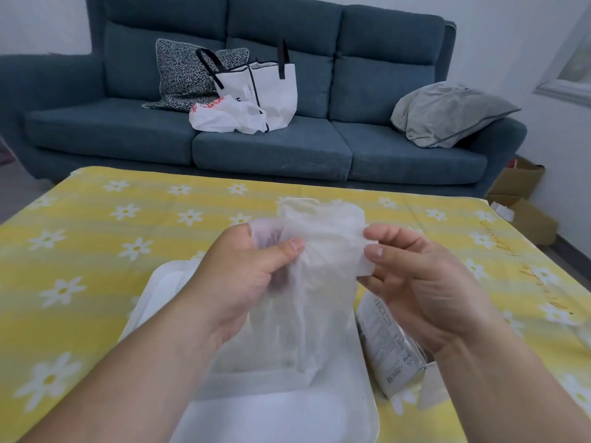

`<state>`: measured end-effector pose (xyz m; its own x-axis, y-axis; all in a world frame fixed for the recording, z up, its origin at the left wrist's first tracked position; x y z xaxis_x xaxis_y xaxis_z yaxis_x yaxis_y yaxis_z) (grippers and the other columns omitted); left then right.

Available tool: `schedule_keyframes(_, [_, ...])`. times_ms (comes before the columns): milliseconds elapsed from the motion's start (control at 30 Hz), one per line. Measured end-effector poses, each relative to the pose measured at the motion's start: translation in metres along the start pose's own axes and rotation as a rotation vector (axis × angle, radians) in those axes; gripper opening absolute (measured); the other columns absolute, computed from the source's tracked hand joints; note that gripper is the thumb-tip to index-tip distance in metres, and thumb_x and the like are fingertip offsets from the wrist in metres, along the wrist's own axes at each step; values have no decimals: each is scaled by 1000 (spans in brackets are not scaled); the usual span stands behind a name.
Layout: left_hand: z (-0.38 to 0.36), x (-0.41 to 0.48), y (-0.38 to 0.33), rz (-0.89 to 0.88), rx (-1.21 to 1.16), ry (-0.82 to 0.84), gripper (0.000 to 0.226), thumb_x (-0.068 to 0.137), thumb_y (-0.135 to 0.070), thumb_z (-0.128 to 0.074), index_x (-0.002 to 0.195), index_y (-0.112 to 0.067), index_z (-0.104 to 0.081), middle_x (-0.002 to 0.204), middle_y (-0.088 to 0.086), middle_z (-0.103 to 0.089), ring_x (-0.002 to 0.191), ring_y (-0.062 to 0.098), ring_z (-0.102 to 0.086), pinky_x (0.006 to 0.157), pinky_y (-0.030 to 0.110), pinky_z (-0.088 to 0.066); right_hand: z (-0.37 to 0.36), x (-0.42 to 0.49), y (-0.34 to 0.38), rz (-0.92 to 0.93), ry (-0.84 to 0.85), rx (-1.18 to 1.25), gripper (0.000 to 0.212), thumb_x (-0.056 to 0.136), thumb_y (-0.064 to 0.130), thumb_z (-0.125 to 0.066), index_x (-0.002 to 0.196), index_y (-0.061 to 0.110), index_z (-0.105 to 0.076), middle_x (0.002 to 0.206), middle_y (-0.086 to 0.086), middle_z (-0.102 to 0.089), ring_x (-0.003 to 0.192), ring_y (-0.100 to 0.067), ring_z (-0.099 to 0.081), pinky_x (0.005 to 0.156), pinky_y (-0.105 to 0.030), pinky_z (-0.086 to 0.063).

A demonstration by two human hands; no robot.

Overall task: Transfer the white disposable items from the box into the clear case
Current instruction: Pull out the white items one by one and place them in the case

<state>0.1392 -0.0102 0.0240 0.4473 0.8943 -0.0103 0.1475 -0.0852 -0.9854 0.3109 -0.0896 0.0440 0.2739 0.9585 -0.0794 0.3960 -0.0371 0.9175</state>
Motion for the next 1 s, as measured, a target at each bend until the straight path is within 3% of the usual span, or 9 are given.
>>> schedule_keyframes(133, [4,0,-5,-52,61,11,13,93,-4,-63,101,-1,-73,99,17,-77,95,38,-73,85,48,-56,0,-1,4,31,-39,25,34,62,-7,-64,91,9,-66,65,-3,-57,45,-10,-57,51,-24,-51])
schedule_keyframes(300, [8,1,-9,-76,25,-7,14,93,-3,-62,103,-2,-73,99,16,-77,86,28,-73,80,41,-56,4,-1,4,-57,-96,182,45,66,-5,-62,110,5,-67,70,-5,-62,43,-8,-55,46,-20,-52])
schedule_keyframes(433, [10,2,-8,-58,-33,3,15,94,-3,-61,104,0,-72,99,17,-77,85,28,-73,77,39,-58,2,-3,-4,-312,-82,160,59,66,26,-74,115,-7,-67,72,-10,-65,47,-15,-57,42,-21,-50])
schedule_keyframes(500, [9,2,-8,-55,-55,22,16,94,-2,-59,103,-1,-72,99,17,-77,84,26,-73,73,34,-60,0,-5,-11,-450,-39,-12,54,66,47,-73,97,3,-73,72,-7,-64,51,-17,-55,47,-24,-43])
schedule_keyframes(567, [7,2,-8,-51,-62,45,17,94,-2,-58,105,-2,-72,100,16,-76,85,25,-73,74,33,-59,-2,-7,-15,-508,-16,-126,51,62,55,-73,89,11,-70,72,-6,-60,54,-19,-50,52,-27,-34])
schedule_keyframes(667, [7,2,-7,-37,-64,71,18,94,-2,-58,106,-2,-72,100,15,-76,86,25,-73,72,31,-60,-5,-10,-12,-434,-21,-111,37,59,40,-77,85,14,-73,74,-6,-66,60,-21,-57,60,-31,-36])
schedule_keyframes(733, [7,1,-6,-15,-66,95,19,93,-1,-59,108,-3,-71,103,15,-76,88,26,-73,71,31,-60,-5,-9,-9,-308,-23,-100,23,63,28,-75,81,15,-79,84,-6,-74,74,-22,-63,70,-33,-40])
schedule_keyframes(900, [2,-2,-1,39,-41,167,21,92,-1,-60,111,-2,-71,107,17,-75,94,28,-73,78,36,-60,-4,-4,-4,-42,-12,-212,31,71,19,-70,99,10,-80,107,-14,-76,98,-32,-66,89,-41,-46])
schedule_keyframes(1000, [3,-1,1,39,-17,142,19,93,1,-60,108,-2,-71,106,18,-76,97,32,-72,85,42,-58,-7,-6,2,74,-5,-323,29,71,19,-67,95,9,-81,97,-16,-77,85,-26,-71,76,-35,-54])
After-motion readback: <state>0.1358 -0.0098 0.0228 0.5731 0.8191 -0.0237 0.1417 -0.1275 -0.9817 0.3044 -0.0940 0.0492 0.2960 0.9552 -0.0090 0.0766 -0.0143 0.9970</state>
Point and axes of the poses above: each hand's wrist, its own x-axis towards the middle knuckle, its own z-axis out of the back of the hand, y = z × x, the point moved 3 cm from there along x, towards the middle knuckle
